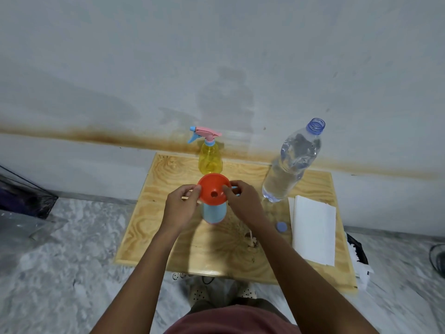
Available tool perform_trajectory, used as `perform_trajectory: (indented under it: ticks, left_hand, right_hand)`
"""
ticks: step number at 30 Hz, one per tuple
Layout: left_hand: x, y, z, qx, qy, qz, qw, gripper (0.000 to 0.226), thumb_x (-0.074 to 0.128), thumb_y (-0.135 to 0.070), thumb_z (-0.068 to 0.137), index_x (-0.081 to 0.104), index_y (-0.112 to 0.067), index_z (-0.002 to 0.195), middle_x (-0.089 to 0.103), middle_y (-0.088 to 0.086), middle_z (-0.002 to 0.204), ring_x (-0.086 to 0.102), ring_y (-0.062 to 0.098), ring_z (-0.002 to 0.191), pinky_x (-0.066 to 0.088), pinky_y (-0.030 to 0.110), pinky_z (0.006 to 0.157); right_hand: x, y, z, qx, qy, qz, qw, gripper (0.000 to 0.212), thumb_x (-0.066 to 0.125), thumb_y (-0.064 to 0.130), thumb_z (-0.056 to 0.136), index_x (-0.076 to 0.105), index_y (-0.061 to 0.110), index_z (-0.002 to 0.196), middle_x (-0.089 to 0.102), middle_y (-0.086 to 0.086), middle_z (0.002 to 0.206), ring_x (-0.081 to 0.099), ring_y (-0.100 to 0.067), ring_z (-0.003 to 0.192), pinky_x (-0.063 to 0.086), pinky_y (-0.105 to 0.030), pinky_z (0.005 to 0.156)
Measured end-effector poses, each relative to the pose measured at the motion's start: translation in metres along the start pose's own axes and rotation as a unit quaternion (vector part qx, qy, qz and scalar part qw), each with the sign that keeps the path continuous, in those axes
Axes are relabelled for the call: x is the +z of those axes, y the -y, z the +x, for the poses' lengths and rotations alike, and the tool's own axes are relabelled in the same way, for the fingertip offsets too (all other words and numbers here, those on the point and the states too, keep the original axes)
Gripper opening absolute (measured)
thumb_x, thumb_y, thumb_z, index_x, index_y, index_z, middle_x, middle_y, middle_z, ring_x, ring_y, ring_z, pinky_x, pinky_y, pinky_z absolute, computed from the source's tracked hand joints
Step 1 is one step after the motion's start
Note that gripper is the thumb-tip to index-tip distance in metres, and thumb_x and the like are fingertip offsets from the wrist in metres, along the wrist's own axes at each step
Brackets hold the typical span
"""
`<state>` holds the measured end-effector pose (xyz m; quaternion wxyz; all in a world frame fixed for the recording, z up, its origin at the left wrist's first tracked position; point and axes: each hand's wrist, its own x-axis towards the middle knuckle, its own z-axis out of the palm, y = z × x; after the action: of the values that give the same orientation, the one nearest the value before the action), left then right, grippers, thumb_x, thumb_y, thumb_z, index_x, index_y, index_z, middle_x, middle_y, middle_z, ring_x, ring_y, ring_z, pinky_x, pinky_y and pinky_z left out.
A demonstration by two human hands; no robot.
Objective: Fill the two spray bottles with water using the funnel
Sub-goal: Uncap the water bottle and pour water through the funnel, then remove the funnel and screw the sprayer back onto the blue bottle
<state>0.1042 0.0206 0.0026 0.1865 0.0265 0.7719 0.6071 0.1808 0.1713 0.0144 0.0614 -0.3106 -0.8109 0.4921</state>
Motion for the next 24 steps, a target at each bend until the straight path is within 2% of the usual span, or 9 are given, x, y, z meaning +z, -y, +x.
perform_trajectory:
  ticks: [2,4,8,9,11,13,17,20,24]
  left_hand:
    - [-0.003,0.003,0.003,-0.013,0.010,-0.022,1.000,0.019,0.052,-0.025,0.102,0.070,-0.019,0.105,0.068,0.001,0.092,0.064,0.017,0.078,0.054,0.032,0.075]
    - [-0.005,0.008,0.006,-0.027,0.026,-0.039,0.999,0.022,0.046,-0.017,0.104,0.065,-0.021,0.114,0.065,-0.002,0.092,0.061,0.014,0.080,0.051,0.032,0.074]
    - [-0.003,0.024,0.012,0.049,0.137,0.024,0.989,0.046,0.054,0.014,0.091,0.053,-0.014,0.127,0.058,-0.004,0.105,0.059,0.006,0.091,0.048,0.015,0.070]
    - [-0.001,0.028,0.014,0.063,0.171,0.050,0.982,0.049,0.060,0.012,0.087,0.053,-0.015,0.127,0.060,-0.007,0.108,0.061,0.002,0.096,0.048,0.014,0.074]
    - [0.005,0.038,0.017,0.062,0.224,0.076,0.970,0.055,0.075,-0.010,0.078,0.055,-0.019,0.129,0.065,-0.005,0.117,0.062,0.002,0.108,0.051,0.020,0.085]
    - [0.012,0.044,0.019,0.050,0.214,0.100,0.970,0.069,0.082,-0.032,0.069,0.057,-0.017,0.131,0.066,-0.001,0.123,0.062,0.013,0.111,0.051,0.030,0.089]
    - [0.022,0.051,0.022,0.068,0.143,0.149,0.976,0.056,0.084,-0.024,0.077,0.060,-0.008,0.125,0.067,0.008,0.115,0.062,0.020,0.103,0.043,0.027,0.076]
    - [0.022,0.052,0.024,0.074,0.147,0.135,0.977,0.056,0.082,-0.019,0.078,0.059,-0.009,0.128,0.066,0.007,0.120,0.059,0.014,0.104,0.043,0.022,0.074]
    - [0.020,0.056,0.026,0.073,0.153,0.129,0.977,0.058,0.082,-0.022,0.079,0.057,-0.011,0.130,0.066,0.006,0.122,0.062,0.019,0.109,0.045,0.018,0.073]
  right_hand:
    - [0.001,0.002,0.001,-0.004,-0.015,-0.009,1.000,0.030,0.059,0.026,0.094,0.068,0.008,0.116,0.069,0.002,0.092,0.061,-0.006,0.077,0.043,-0.015,0.062]
    - [0.000,0.002,0.001,-0.003,-0.034,-0.005,0.999,0.026,0.060,0.022,0.093,0.069,0.009,0.113,0.068,0.005,0.085,0.061,0.000,0.071,0.044,-0.012,0.059]
    - [-0.001,-0.002,-0.002,0.003,-0.057,0.015,0.998,0.022,0.062,0.024,0.092,0.069,0.015,0.112,0.067,0.008,0.082,0.067,-0.010,0.079,0.059,-0.032,0.075]
    - [-0.001,-0.004,-0.002,0.001,-0.054,0.013,0.998,0.022,0.063,0.025,0.092,0.068,0.017,0.112,0.068,0.007,0.085,0.068,-0.013,0.082,0.059,-0.033,0.077]
    - [-0.001,-0.007,-0.003,0.002,-0.053,0.013,0.999,0.021,0.063,0.027,0.092,0.069,0.020,0.111,0.071,0.004,0.088,0.070,-0.014,0.082,0.059,-0.032,0.076]
    - [-0.001,-0.009,-0.004,0.006,-0.056,0.023,0.998,0.020,0.064,0.028,0.092,0.069,0.021,0.111,0.074,0.001,0.088,0.071,-0.012,0.077,0.058,-0.026,0.071]
    - [-0.001,-0.008,-0.009,0.014,-0.057,0.048,0.997,0.018,0.064,0.027,0.093,0.068,0.021,0.110,0.075,-0.002,0.082,0.071,-0.006,0.064,0.049,-0.012,0.056]
    - [-0.001,-0.009,-0.010,0.020,-0.062,0.055,0.996,0.017,0.063,0.025,0.093,0.069,0.021,0.108,0.075,-0.002,0.081,0.071,-0.008,0.065,0.053,-0.016,0.060]
    - [-0.001,-0.010,-0.008,0.006,-0.074,0.020,0.997,0.020,0.064,0.025,0.092,0.071,0.021,0.110,0.072,0.004,0.090,0.068,-0.008,0.080,0.056,-0.025,0.072]
